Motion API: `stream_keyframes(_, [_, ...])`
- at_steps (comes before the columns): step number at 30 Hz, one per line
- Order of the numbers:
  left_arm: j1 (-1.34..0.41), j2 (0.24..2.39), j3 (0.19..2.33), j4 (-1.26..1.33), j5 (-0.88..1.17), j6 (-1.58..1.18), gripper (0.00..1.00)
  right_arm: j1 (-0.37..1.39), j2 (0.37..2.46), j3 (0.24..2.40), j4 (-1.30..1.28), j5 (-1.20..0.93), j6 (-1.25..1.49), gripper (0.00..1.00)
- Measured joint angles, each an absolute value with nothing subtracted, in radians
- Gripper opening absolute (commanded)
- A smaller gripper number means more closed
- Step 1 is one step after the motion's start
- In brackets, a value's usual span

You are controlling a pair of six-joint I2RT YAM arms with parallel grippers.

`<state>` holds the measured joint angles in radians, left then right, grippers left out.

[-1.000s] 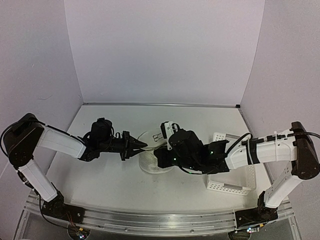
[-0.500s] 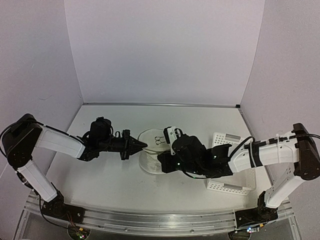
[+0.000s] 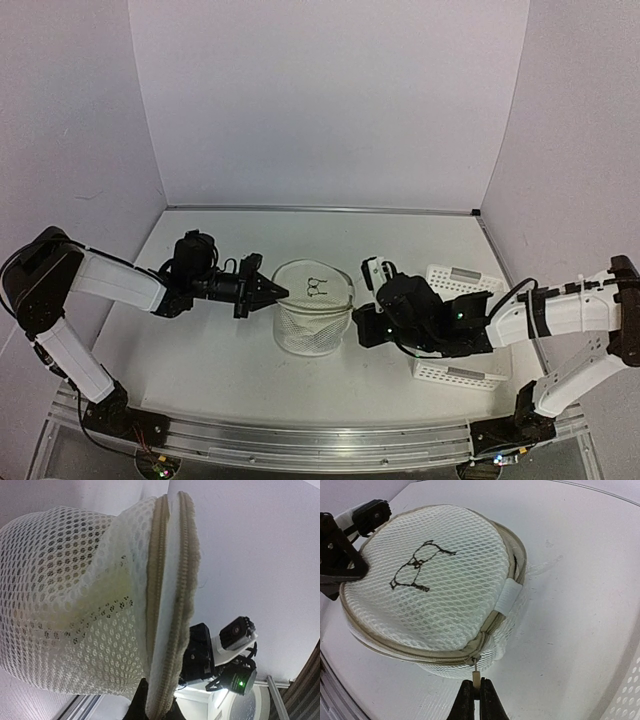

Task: Unzip the laundry bag and remove the bra
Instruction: Unzip the zipper of the laundry bag.

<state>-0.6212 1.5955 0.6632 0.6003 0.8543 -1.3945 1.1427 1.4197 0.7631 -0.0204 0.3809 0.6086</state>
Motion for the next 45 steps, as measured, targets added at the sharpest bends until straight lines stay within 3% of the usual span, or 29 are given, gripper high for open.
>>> stream_keyframes(21, [-0.579, 1.606, 0.776, 0.434, 1.060, -1.088, 0.00, 1.045, 1.253, 0.660, 0.012, 0.109, 0.348, 0.00])
stream_keyframes(33, [-0.580, 1.602, 1.044, -0.187, 1.036, -0.629, 0.00, 1.073, 1.192, 0.601, 0.088, 0.116, 0.054, 0.00])
stream_keyframes(45, [-0.583, 1.584, 1.061, -0.359, 0.981, -0.449, 0.00, 1.029, 1.289, 0.630, 0.119, 0.106, -0.165, 0.00])
